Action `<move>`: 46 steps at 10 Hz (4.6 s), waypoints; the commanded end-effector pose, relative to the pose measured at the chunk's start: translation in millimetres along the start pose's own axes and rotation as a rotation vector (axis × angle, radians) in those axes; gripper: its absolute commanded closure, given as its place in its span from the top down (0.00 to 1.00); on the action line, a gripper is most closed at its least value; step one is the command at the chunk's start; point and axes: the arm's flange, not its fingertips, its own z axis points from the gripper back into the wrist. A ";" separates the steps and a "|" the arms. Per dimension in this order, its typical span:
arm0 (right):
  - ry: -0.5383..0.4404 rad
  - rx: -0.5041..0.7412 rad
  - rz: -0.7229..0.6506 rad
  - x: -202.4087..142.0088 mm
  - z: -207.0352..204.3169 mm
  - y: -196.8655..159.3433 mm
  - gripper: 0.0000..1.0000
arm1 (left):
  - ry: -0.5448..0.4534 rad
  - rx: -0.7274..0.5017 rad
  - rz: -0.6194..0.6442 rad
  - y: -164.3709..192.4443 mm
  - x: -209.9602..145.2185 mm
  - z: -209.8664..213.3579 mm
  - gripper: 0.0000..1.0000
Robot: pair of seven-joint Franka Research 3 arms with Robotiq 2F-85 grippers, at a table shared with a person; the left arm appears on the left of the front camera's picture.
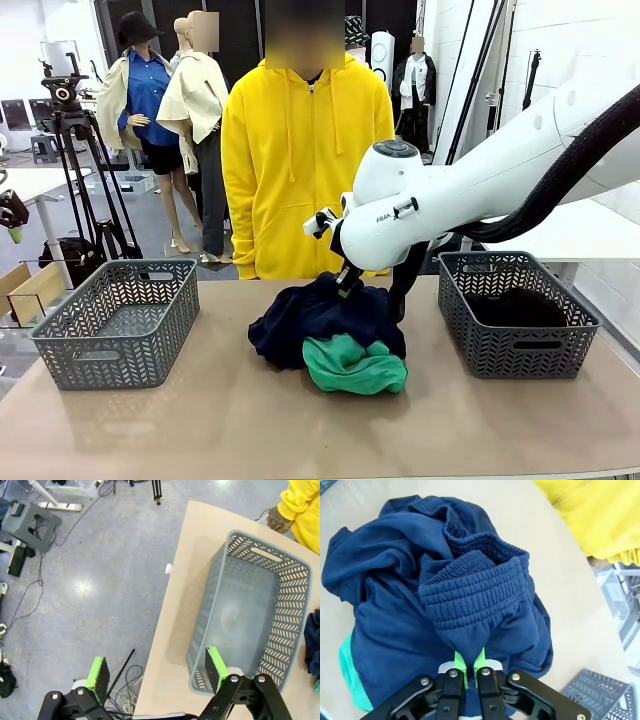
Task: Sort the tops and bottoms.
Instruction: Lift clothes from the center of the table with your right hand.
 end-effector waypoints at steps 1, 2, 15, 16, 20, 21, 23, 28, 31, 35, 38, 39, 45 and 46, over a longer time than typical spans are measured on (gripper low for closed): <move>-0.055 -0.025 -0.030 -1.1 29.1 -9.1 0.00 | 0.000 0.013 -0.002 1.6 -0.6 2.0 1.00; -0.087 -0.049 -0.039 -0.5 49.6 -18.4 0.00 | 0.000 0.013 -0.002 1.6 -0.6 2.0 1.00; -0.387 -0.400 0.070 62.3 284.4 -18.6 0.00 | 0.000 0.013 -0.002 1.6 -0.6 2.0 1.00; -0.393 -0.405 0.068 65.1 286.5 -16.3 0.00 | 0.000 0.013 -0.002 1.6 -0.6 2.0 1.00; -0.431 -0.377 0.064 69.5 297.0 -6.8 0.00 | 0.000 0.013 -0.002 1.6 -0.6 2.0 1.00; -0.440 -0.365 0.064 71.1 301.3 -3.9 0.00 | 0.000 0.013 -0.002 1.6 -0.6 2.0 1.00; -0.471 -0.375 0.045 77.0 316.9 1.1 0.00 | 0.000 0.013 -0.002 1.6 -0.6 2.0 1.00; -0.526 -0.303 0.107 70.2 324.2 27.8 0.00 | 0.000 0.013 -0.002 1.6 -0.6 2.0 1.00; -0.484 -0.208 0.101 47.8 291.9 35.7 0.00 | 0.000 0.013 -0.002 1.6 -0.6 2.0 1.00; -0.443 -0.144 0.130 31.9 272.3 39.0 0.31 | 0.000 0.013 -0.002 1.6 -0.6 2.0 1.00; -0.461 -0.161 0.162 27.7 263.2 32.6 0.35 | 0.000 0.013 -0.002 1.6 -0.6 2.0 1.00; -0.463 -0.168 0.167 27.6 262.7 31.9 0.16 | 0.000 0.013 -0.002 1.6 -0.6 2.0 1.00; -0.278 -0.060 0.131 18.7 223.8 25.6 0.00 | 0.000 0.013 -0.002 1.6 -0.6 2.0 1.00; -0.229 -0.044 0.113 15.3 203.9 26.9 0.00 | 0.000 0.013 -0.002 1.6 -0.6 2.0 1.00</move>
